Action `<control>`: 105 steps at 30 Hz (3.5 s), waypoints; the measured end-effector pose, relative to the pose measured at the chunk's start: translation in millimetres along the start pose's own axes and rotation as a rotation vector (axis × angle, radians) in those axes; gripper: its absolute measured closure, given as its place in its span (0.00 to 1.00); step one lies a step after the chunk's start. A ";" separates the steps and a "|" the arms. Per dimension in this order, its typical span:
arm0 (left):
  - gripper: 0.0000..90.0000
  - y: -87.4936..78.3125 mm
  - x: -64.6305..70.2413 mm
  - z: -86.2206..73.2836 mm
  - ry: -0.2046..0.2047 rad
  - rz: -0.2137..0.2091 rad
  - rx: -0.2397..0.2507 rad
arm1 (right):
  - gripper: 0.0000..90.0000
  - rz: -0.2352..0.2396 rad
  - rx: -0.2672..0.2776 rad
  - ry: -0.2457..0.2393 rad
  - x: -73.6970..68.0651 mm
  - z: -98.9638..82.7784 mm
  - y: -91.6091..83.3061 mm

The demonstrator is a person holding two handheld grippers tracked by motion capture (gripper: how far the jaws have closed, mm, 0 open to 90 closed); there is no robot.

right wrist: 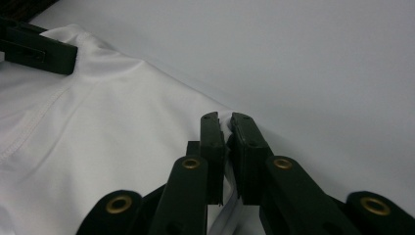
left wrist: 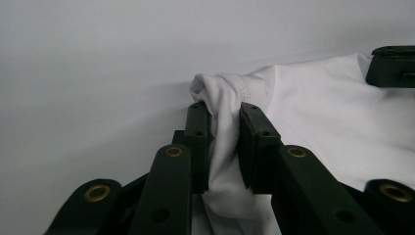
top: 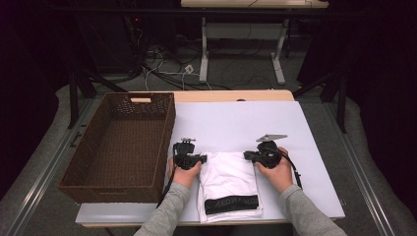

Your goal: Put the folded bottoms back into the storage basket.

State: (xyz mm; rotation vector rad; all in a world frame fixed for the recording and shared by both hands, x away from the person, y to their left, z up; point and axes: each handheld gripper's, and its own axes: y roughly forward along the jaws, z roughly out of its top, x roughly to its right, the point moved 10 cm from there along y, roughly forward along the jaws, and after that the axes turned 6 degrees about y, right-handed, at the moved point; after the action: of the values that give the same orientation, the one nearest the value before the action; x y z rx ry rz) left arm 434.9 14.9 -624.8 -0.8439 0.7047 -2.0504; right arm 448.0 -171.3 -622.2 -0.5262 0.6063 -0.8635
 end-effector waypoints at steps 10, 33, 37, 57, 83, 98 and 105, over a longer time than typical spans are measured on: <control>0.88 -1.7 1.4 1.5 0.006 -0.006 0.010 | 0.93 0.014 0.007 0.010 -1.8 2.1 -3.0; 0.90 -28.9 28.8 11.3 0.086 -0.036 0.091 | 0.94 0.067 0.047 -0.001 -20.1 12.6 -31.2; 0.90 -39.5 37.7 12.1 0.113 -0.048 0.115 | 0.94 0.084 0.058 -0.019 -29.5 15.3 -42.0; 0.91 -92.0 67.8 32.0 0.200 -0.055 0.354 | 0.94 0.131 0.176 -0.078 -61.7 46.8 -93.3; 0.92 -177.1 62.3 126.9 0.260 0.055 0.507 | 0.95 0.126 0.320 -0.196 -109.3 164.7 -127.4; 0.92 -220.6 31.5 159.2 0.218 0.107 0.554 | 0.95 0.145 0.329 -0.197 -137.2 207.3 -115.3; 0.92 -247.2 23.6 170.1 0.225 0.148 0.576 | 0.95 0.162 0.346 -0.219 -158.3 225.3 -117.5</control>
State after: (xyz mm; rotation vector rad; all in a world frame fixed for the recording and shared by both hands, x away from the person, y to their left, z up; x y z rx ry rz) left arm 440.3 95.1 -334.7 -0.2278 0.2494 -2.0695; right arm 457.9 -65.3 -342.4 -0.2489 0.2851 -0.7255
